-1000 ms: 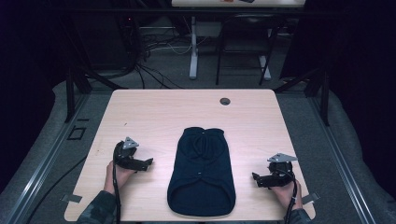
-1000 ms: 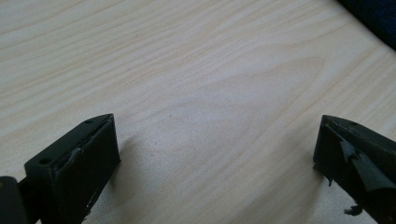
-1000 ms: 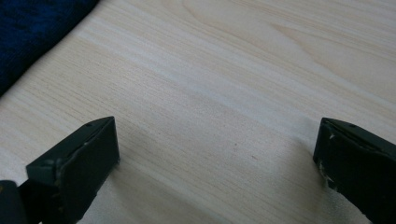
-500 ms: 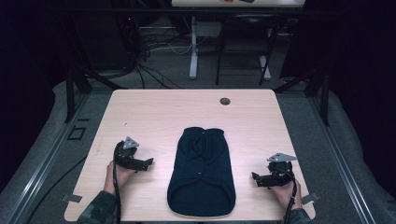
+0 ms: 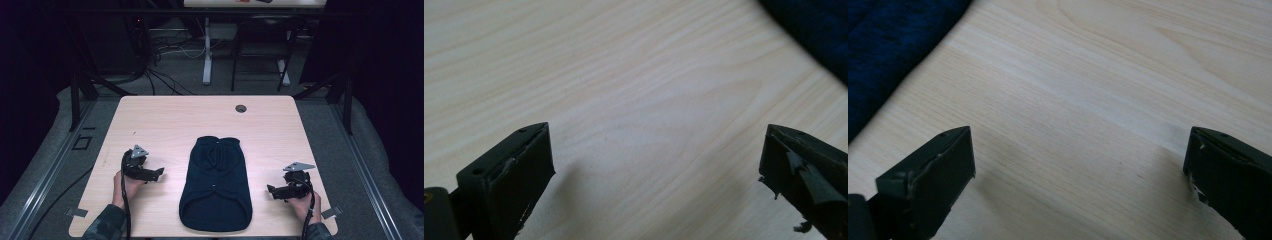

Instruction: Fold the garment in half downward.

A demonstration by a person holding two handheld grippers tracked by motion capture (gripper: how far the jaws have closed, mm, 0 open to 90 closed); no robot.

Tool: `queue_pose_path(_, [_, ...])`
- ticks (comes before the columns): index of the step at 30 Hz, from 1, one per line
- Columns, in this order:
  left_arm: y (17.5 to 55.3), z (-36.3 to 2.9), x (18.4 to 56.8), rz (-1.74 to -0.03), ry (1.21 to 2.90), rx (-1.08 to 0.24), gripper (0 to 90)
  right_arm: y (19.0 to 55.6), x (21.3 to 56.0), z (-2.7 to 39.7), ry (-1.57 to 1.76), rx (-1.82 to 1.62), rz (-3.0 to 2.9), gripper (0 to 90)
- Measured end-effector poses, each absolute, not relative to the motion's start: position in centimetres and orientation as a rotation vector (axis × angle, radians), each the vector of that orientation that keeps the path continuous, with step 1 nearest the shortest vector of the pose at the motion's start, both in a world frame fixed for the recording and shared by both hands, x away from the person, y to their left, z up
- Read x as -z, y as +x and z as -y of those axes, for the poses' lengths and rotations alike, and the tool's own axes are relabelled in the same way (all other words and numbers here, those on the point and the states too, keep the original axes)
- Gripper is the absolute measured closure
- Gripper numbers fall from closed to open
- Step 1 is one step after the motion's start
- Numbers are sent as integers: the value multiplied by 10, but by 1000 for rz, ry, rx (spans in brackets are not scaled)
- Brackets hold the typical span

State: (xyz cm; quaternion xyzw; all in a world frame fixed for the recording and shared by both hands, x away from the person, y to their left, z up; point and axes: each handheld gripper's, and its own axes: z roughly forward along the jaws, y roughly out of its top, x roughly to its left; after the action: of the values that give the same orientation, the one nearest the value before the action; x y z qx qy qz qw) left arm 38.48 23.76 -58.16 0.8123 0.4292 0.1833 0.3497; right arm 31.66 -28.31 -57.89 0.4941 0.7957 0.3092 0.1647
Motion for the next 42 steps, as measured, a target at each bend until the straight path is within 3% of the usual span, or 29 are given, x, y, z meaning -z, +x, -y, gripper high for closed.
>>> queue_pose_path(12, [391, -206, 568, -1015, 2111, -392, 3, 327, 566, 262, 1361, -950, -2331, 0])
queue_pose_path(18, [393, -198, 566, -1015, 2082, -431, 16, 336, 559, 250, 1333, -977, -2360, 0])
queue_pose_path(42, [431, -152, 551, -975, 2114, -291, 3, 383, 534, 210, 1281, -1077, -2424, 0])
